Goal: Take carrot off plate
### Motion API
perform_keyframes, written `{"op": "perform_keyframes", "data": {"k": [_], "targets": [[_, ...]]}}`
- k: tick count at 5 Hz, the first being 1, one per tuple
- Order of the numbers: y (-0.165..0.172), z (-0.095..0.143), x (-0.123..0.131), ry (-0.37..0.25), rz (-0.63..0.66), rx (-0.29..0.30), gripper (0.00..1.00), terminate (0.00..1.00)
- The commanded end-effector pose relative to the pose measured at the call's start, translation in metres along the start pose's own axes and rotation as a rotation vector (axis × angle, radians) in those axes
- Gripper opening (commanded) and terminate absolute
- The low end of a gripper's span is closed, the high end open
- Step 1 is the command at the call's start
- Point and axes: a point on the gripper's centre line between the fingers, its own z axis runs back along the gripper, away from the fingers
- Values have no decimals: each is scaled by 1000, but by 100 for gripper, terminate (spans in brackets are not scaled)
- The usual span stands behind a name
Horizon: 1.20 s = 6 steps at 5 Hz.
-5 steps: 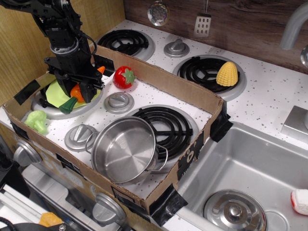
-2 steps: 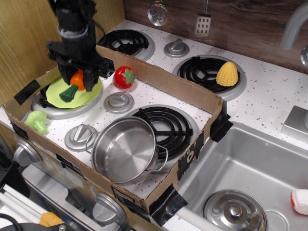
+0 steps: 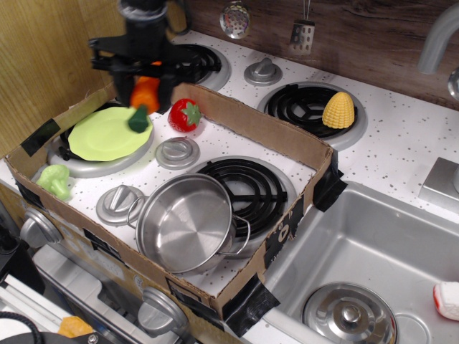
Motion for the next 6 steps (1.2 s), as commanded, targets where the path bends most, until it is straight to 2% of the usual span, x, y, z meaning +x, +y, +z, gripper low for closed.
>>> {"op": "perform_keyframes", "data": {"k": [1, 2, 3, 4, 5, 6], "targets": [[-42, 12, 7, 18, 472, -82, 0, 0], [-64, 2, -8, -42, 684, -80, 0, 0], [-77, -9, -22, -125, 721, -79, 0, 0], [-85, -14, -35, -187, 683, -63, 0, 0], [-91, -18, -42, -205, 664, -59, 0, 0], [-91, -22, -44, -197, 655, -73, 0, 0]]}}
